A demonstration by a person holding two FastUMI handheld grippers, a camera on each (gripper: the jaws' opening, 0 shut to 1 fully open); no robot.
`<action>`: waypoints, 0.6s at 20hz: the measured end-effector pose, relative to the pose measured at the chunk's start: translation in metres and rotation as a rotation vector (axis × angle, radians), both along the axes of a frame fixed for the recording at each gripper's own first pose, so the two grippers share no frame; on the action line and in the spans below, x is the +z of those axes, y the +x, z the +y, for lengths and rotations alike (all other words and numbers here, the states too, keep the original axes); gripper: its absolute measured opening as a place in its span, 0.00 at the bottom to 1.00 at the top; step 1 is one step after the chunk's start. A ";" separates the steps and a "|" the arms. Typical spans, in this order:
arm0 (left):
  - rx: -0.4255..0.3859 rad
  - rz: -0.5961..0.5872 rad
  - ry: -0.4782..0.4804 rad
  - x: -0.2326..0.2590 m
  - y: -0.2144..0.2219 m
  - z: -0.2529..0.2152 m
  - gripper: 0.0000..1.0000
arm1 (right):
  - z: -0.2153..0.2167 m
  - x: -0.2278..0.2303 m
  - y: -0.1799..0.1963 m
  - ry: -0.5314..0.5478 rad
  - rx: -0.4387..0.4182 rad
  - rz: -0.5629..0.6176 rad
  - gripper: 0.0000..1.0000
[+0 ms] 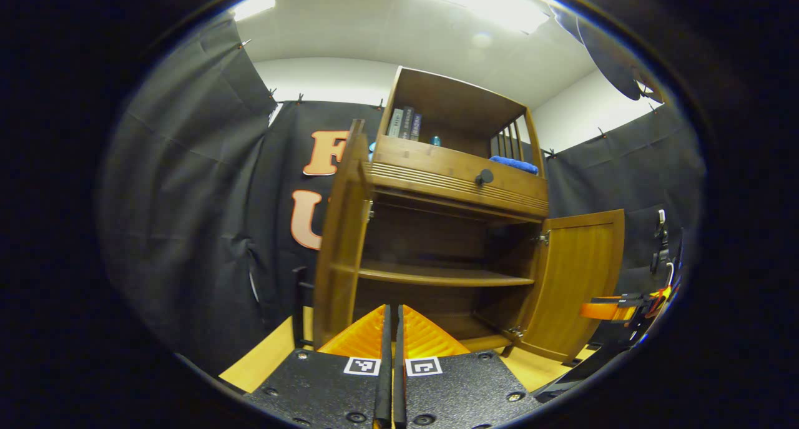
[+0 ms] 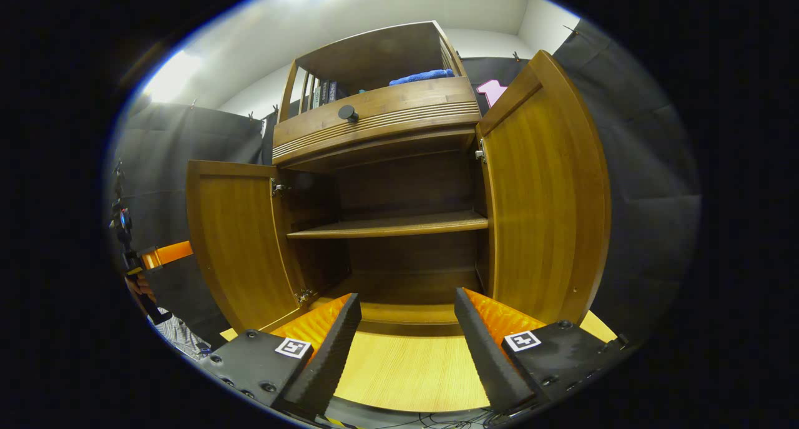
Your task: Open the right door of the double-door shoe cabinet with the right hand, and open the left door with the left hand.
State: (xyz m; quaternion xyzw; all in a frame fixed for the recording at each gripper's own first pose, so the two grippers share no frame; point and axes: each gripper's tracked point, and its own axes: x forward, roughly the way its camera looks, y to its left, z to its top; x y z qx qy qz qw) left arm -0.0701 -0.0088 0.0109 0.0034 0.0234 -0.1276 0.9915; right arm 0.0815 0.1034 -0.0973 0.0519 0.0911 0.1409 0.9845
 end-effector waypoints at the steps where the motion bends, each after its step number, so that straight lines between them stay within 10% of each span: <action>1: -0.011 -0.005 -0.005 0.002 0.002 -0.013 0.05 | -0.004 0.000 -0.001 0.000 -0.009 -0.003 0.97; 12: -0.148 0.068 -0.120 -0.037 0.013 -0.141 0.01 | -0.037 -0.002 -0.016 0.005 -0.074 -0.001 0.97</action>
